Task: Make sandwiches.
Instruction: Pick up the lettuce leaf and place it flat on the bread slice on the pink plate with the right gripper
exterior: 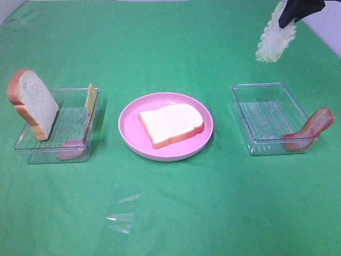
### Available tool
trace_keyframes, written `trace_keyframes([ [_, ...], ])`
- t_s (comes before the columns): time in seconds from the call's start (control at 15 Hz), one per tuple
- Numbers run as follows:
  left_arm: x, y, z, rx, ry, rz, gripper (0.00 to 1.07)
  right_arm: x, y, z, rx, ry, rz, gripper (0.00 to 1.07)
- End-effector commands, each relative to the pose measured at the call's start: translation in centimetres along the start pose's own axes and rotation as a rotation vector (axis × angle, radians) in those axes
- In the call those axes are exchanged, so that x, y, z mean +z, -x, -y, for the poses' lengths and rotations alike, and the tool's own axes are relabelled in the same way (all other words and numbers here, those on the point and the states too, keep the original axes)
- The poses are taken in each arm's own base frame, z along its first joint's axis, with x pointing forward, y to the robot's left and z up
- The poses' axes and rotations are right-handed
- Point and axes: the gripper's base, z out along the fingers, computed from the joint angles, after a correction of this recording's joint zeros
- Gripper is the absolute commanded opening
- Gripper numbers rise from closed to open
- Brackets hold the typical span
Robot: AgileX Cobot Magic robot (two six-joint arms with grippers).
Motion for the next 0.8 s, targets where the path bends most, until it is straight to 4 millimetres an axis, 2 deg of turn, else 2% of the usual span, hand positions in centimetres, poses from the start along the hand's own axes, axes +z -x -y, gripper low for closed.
trace_keyframes([
  [0.07,-0.2,-0.1,0.0,0.005,-0.003,0.018,1.0,0.6,-0.9,-3.7,-0.092,0.029,-0.072,0.0],
  [0.2,-0.2,-0.1,0.0,0.005,-0.003,0.018,1.0,1.6,-1.8,-8.2,-0.192,0.06,-0.089,0.0],
  [0.27,-0.2,-0.1,0.0,0.005,-0.003,0.018,1.0,2.4,-2.5,-11.1,-0.253,0.082,-0.085,0.0],
  [0.4,-0.2,-0.1,0.0,0.005,-0.003,0.018,1.0,3.5,-3.9,-15.2,-0.335,0.118,-0.094,0.0],
  [0.67,-0.2,-0.1,0.0,0.005,-0.003,0.018,1.0,5.7,-6.4,-20.2,-0.44,0.166,-0.132,0.0],
  [0.73,-0.2,-0.1,0.0,0.005,-0.003,0.018,1.0,7.5,-7.3,-21.7,-0.468,0.173,-0.162,0.0],
  [0.8,-0.2,-0.1,0.0,0.005,-0.003,0.018,1.0,8.5,-7.6,-22.1,-0.475,0.18,-0.174,0.0],
])
